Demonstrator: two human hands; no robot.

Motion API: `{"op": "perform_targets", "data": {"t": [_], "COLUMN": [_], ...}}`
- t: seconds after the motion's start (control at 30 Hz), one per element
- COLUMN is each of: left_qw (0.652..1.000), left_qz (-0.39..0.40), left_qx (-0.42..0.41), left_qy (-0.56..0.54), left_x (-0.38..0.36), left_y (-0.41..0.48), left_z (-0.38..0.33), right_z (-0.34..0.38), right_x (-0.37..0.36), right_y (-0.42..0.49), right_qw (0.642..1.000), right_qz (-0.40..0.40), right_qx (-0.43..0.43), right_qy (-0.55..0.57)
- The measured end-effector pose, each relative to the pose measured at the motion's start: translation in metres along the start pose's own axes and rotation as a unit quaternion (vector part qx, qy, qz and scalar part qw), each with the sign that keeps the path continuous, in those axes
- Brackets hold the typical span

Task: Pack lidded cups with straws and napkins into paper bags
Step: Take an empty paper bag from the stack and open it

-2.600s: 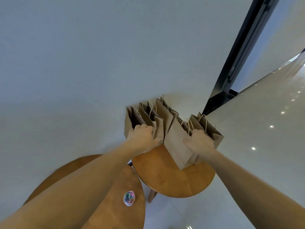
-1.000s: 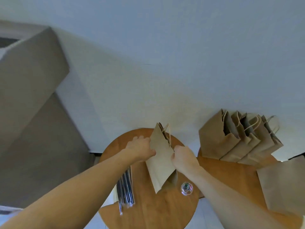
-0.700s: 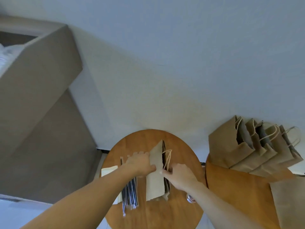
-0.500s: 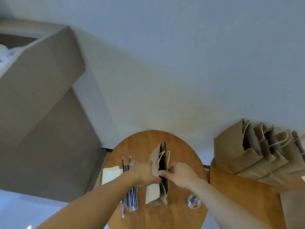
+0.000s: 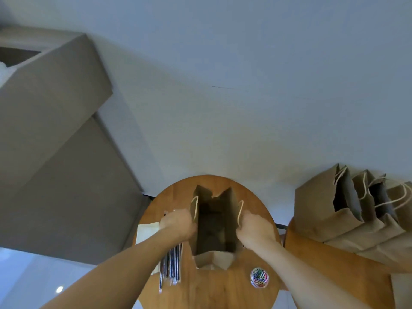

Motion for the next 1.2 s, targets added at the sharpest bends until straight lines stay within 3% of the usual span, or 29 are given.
{"op": "perform_targets", "data": {"t": [0.17,0.37,0.7,0.8,0.93,1.03,1.2], "left_qw": [0.999,0.994,0.968,0.978,0.982,0.981,0.978], "left_qz": [-0.020,0.034,0.189,0.139,0.027,-0.015,-0.087], "left_qx": [0.031,-0.067,-0.162,-0.153,-0.143,-0.128,-0.083], "left_qy": [0.020,-0.085,-0.039,0.022,0.118,0.146,0.169], "left_x": [0.011,-0.017,0.001,0.029,0.077,0.112,0.187], "left_y": [-0.006,0.003,0.002,0.007,0.013,0.013,-0.009], "left_z": [0.025,0.003,0.000,-0.001,-0.012,-0.017,-0.007], "right_z": [-0.028,-0.012,-0.013,-0.003,0.033,0.069,0.138], "right_x": [0.010,-0.016,-0.009,0.019,0.072,0.105,0.142], "right_y": [0.003,-0.009,-0.008,-0.001,0.010,0.014,0.014], "right_qw": [0.999,0.998,0.980,0.980,0.991,0.989,0.970], "right_qz": [-0.037,0.029,0.188,0.188,0.093,0.038,0.012], "right_qx": [-0.011,0.003,0.029,0.048,0.091,0.145,0.238], "right_qy": [0.008,0.052,0.054,0.036,0.014,-0.017,-0.055]}}
Point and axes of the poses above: each hand's wrist, its own y-axis towards the middle knuckle, its own x-axis out of the back of the hand, z = x × y, the point moved 6 cm from there along y, towards the middle knuckle, and after that the axes turned 14 degrees about -x, right-handed, at the moved point
